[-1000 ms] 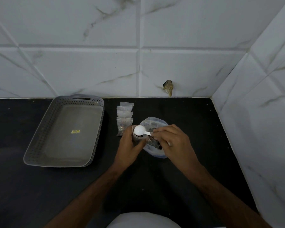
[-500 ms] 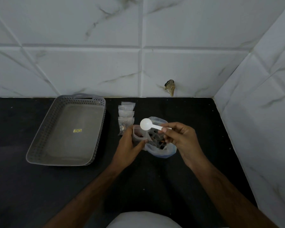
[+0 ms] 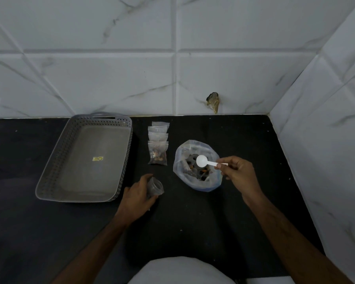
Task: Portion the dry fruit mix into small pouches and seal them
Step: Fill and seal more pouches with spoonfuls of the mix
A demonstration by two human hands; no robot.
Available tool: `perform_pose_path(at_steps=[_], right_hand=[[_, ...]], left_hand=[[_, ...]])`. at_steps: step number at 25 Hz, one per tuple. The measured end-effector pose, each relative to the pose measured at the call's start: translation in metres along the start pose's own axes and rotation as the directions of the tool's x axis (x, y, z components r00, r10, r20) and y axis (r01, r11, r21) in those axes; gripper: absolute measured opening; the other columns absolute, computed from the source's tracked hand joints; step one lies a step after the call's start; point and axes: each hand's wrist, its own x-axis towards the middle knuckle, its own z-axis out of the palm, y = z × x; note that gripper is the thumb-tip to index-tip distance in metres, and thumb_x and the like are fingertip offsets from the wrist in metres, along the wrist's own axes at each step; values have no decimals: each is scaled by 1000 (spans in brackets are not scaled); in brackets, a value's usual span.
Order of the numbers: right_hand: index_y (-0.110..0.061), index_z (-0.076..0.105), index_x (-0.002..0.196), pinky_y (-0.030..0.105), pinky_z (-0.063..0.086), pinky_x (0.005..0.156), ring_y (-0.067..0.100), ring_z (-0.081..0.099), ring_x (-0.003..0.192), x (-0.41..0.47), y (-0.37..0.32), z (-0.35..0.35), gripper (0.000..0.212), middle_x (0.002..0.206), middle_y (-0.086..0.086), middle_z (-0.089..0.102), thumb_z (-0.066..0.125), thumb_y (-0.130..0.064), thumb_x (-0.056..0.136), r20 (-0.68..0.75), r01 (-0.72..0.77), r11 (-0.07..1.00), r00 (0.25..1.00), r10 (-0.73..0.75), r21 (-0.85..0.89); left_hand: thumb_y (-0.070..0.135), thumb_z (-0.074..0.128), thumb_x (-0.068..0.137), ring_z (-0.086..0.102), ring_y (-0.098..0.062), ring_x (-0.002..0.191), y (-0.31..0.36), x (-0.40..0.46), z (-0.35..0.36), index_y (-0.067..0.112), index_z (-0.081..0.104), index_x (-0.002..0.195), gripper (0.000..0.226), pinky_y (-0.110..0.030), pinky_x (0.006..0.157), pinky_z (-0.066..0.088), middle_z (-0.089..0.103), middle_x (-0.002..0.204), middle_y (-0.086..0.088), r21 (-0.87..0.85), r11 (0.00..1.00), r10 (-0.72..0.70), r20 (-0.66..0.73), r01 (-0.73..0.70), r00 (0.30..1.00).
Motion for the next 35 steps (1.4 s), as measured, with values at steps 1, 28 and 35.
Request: perform_pose_path(at_steps=[1,28,35], right_hand=[[-18,76,98,14,52,59,2,67,72,0,2,0,12,87,-2,77,72,-9,91,2,-5,1000,1000,5,-7],[-16,72,108,40,55,82,28,65,99,34,17,50,20,108,7,69,60,-12,92,462,468,302,882,-97,-831],[-28,65,121,33,53,89,13,56,107,38,-1,23,23,116,-4,61,61,-28,98,404,450,306,892,-203,-839]], left_hand=[[45,70,88,57,-17,124,1,3,1,32,27,150,76,-46,106,40,57,138,3,14,1000,3,2,-3,1000],[15,66,94,67,-10,101,96,80,3,23,53,123,33,-30,84,57,65,114,2,-578,809,-65,85,103,994],[13,63,96,64,-11,102,94,78,0,17,53,127,33,-29,83,56,62,113,5,-539,840,-35,73,69,997]])
